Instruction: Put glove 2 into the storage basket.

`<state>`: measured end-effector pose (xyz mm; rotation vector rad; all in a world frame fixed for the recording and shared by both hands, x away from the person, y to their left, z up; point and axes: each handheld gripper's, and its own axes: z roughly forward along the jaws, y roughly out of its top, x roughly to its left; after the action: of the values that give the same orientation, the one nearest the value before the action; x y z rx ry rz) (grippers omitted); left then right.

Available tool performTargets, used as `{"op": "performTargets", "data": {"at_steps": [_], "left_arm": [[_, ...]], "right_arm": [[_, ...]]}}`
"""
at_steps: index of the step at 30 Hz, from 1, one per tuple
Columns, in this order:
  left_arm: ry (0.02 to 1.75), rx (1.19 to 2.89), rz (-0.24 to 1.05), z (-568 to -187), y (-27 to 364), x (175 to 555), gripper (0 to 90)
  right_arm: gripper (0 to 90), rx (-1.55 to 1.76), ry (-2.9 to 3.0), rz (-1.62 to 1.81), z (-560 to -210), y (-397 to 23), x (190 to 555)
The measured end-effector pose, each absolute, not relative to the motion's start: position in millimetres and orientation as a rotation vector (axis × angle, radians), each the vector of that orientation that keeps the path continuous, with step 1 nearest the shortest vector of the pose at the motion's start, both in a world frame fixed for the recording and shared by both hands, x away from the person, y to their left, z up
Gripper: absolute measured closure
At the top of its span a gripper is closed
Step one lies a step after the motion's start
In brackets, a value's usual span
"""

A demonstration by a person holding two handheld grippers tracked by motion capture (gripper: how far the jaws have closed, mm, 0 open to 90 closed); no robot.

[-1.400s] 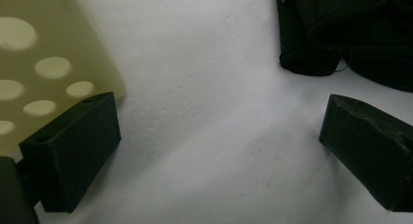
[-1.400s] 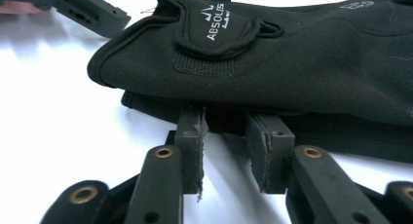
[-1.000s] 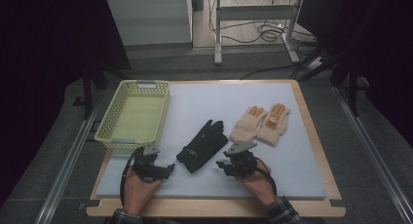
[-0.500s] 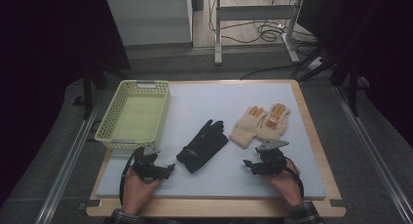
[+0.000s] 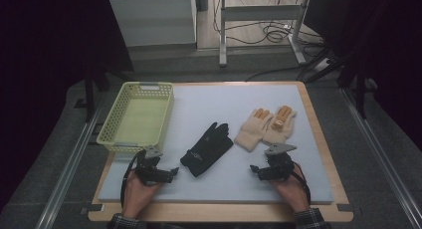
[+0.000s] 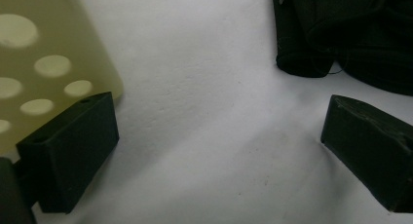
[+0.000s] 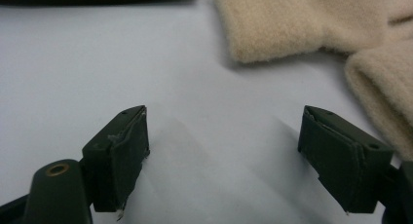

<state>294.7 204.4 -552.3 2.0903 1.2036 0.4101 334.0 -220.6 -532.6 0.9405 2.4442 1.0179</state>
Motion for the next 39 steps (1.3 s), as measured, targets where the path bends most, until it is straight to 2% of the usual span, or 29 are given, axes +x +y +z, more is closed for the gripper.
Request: {"op": "performTargets", "data": {"at_steps": [5,15,27,35,39], "left_arm": [[1.160,2.142,0.370,-548.1,199.3,289.9,4.1],[1.006,2.161,0.247,-528.7,175.9,288.0,0.0],[0.966,2.194,0.253,-504.1,132.4,316.4,0.0],[0.956,2.267,0.298,-510.2,95.4,334.2,0.0],[0.994,2.297,0.340,-519.2,90.5,342.7,0.0]], "right_arm": [[18.1,0.939,2.443,1.016,-532.7,-220.7,333.9],[17.7,0.938,2.441,1.014,-532.7,-220.7,333.7],[17.5,0.937,2.437,1.012,-532.8,-220.6,333.4],[17.5,0.936,2.437,1.012,-532.7,-220.7,333.2],[17.5,0.936,2.437,1.012,-532.7,-220.7,333.2]]}}
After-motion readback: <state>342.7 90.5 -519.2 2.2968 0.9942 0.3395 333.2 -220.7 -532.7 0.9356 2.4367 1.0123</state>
